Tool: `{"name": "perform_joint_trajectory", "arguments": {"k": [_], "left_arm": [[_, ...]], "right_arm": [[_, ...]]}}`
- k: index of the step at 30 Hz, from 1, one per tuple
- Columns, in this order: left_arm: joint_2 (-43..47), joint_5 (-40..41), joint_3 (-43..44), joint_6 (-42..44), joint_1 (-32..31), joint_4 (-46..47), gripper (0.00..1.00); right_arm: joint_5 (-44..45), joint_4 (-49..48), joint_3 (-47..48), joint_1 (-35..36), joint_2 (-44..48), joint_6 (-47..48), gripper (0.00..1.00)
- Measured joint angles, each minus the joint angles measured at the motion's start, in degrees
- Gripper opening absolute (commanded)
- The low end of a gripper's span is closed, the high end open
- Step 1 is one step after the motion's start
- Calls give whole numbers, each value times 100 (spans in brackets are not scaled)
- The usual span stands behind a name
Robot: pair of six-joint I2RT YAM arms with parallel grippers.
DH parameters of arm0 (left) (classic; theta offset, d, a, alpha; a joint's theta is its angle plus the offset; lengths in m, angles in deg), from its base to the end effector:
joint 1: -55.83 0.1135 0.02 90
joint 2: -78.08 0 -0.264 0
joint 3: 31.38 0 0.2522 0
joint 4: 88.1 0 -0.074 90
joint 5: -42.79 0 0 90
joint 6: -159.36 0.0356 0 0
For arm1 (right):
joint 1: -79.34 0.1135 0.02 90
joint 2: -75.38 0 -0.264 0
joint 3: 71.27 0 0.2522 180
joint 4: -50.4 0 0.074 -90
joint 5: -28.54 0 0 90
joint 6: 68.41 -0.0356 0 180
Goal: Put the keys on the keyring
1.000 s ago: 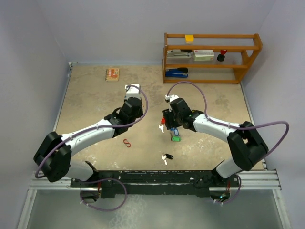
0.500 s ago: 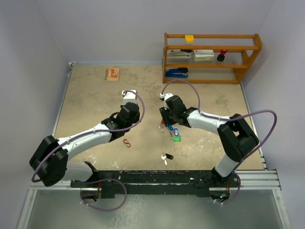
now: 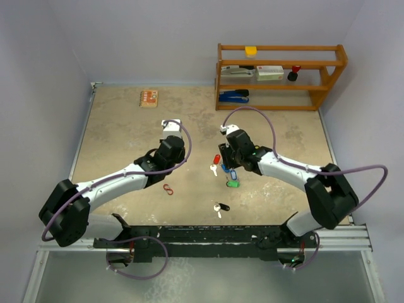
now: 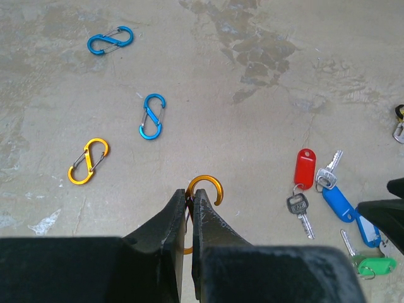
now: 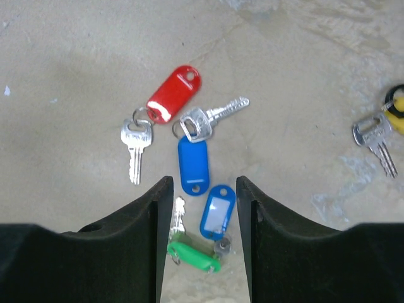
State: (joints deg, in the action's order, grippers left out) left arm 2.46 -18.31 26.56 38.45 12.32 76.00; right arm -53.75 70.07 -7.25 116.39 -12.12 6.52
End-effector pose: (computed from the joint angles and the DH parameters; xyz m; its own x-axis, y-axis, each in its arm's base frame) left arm 0.2166 -0.1819 0.2345 -0.5038 -0.1418 -0.8521 0.0605 0.9782 -0.1986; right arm 0.2579 0.1887 0.2020 -0.6620 -0.1769 -0.7283 -0.3592 0.9278 0.1011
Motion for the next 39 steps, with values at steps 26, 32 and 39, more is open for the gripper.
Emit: {"name": "perform_joint_trajectory", "arguments": {"k": [26, 32, 39], "left_arm": [[0, -125, -31, -20, 0, 9, 0], [0, -122, -92, -22, 0, -26, 0], [0, -118, -92, -94, 0, -59, 7]], "right_arm": [[-492, 232, -1419, 431, 1364, -774, 38], [-501, 85, -1419, 431, 1204, -809, 37], [-566, 59, -1429, 431, 1058, -850, 37]]}}
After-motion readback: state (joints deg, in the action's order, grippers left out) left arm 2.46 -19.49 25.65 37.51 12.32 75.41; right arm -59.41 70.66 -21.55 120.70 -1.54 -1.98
